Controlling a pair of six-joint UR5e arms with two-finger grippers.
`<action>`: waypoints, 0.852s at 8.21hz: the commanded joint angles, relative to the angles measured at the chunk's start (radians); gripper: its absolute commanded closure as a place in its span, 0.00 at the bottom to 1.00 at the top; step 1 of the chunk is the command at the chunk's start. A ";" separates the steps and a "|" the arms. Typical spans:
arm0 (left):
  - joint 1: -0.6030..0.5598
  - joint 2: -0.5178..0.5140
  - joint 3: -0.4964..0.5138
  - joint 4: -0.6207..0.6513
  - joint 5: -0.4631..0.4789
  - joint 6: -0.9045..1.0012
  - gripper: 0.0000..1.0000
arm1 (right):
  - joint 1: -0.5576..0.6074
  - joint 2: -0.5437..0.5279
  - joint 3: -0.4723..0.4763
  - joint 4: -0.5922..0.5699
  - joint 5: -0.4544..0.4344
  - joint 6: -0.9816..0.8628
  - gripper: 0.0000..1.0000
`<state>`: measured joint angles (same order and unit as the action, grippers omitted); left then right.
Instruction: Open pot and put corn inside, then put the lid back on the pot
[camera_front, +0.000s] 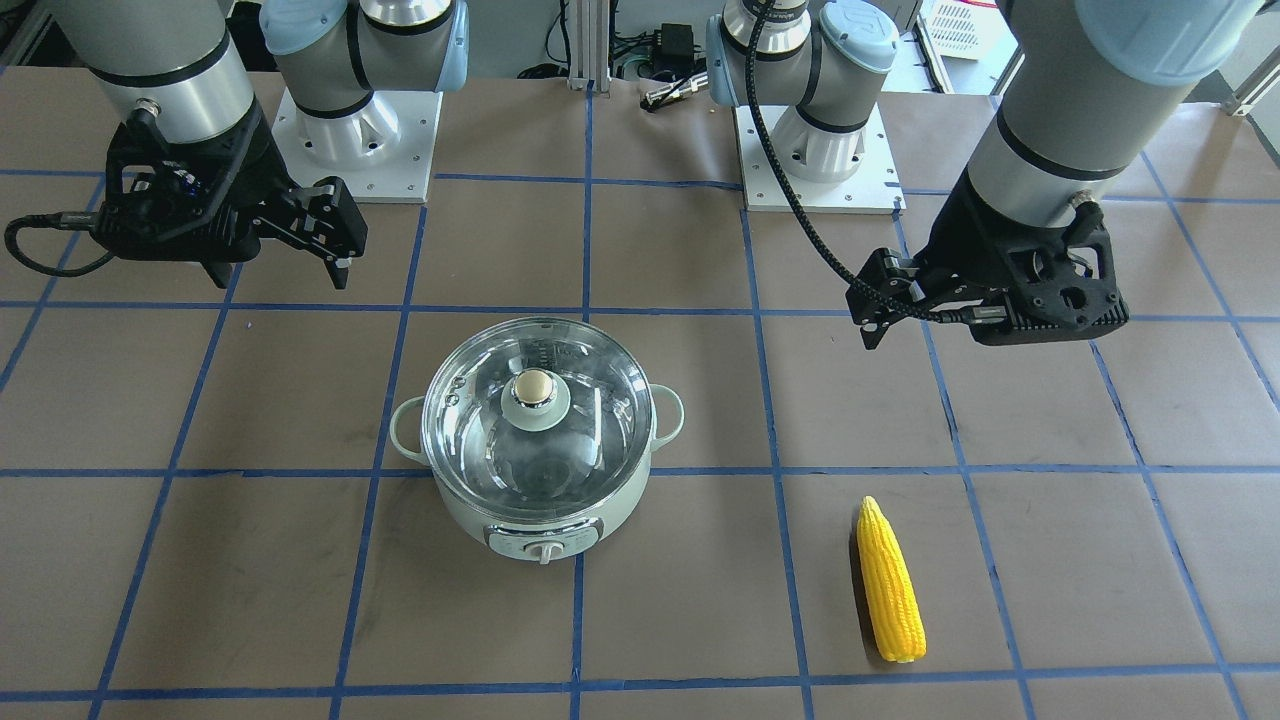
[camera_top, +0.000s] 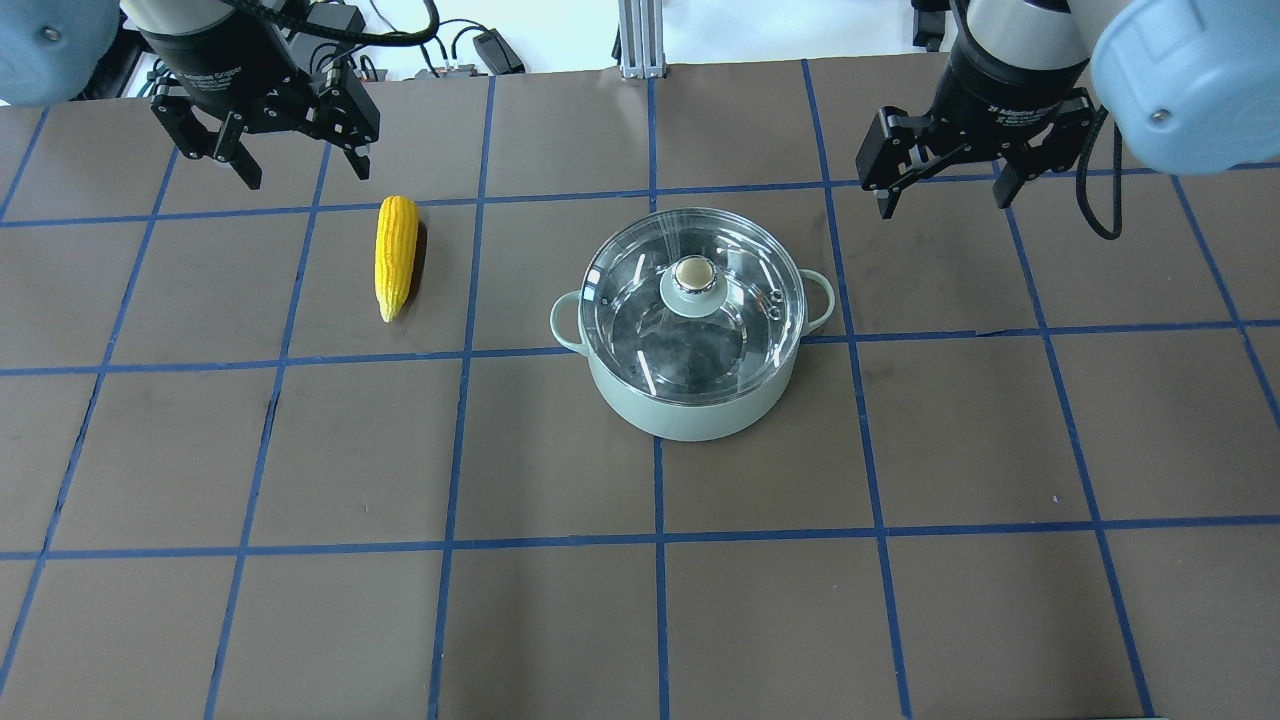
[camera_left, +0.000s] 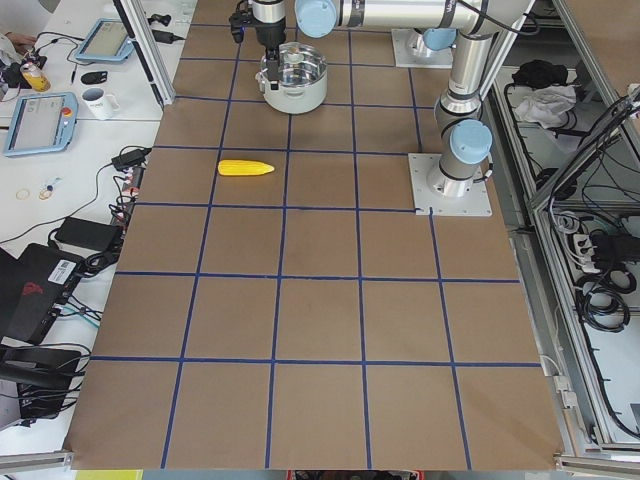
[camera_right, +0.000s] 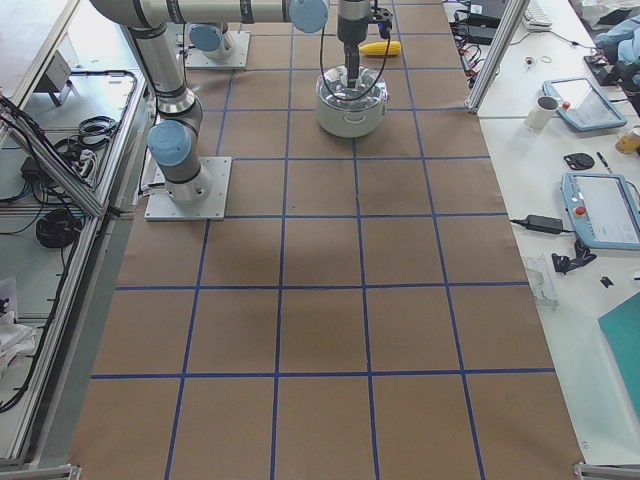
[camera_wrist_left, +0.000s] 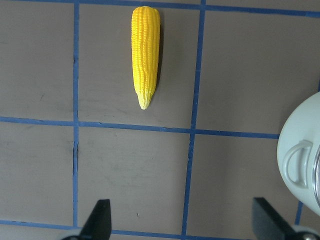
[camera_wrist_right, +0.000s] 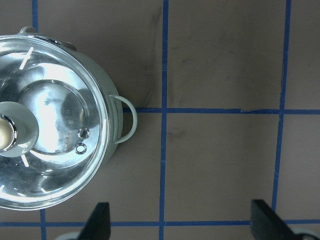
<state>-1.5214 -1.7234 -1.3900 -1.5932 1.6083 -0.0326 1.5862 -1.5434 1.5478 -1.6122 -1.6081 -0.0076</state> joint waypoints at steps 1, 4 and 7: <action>0.003 0.001 0.005 -0.043 0.002 0.002 0.00 | 0.000 0.000 0.000 0.000 -0.001 0.000 0.00; 0.018 -0.019 0.003 -0.004 0.001 0.191 0.00 | 0.000 0.000 0.000 0.000 0.002 0.000 0.00; 0.023 -0.160 0.000 0.278 -0.005 0.313 0.00 | 0.006 0.022 -0.006 -0.012 0.016 0.017 0.00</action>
<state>-1.5029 -1.7855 -1.3903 -1.4341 1.6097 0.2316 1.5869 -1.5395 1.5475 -1.6158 -1.6001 -0.0063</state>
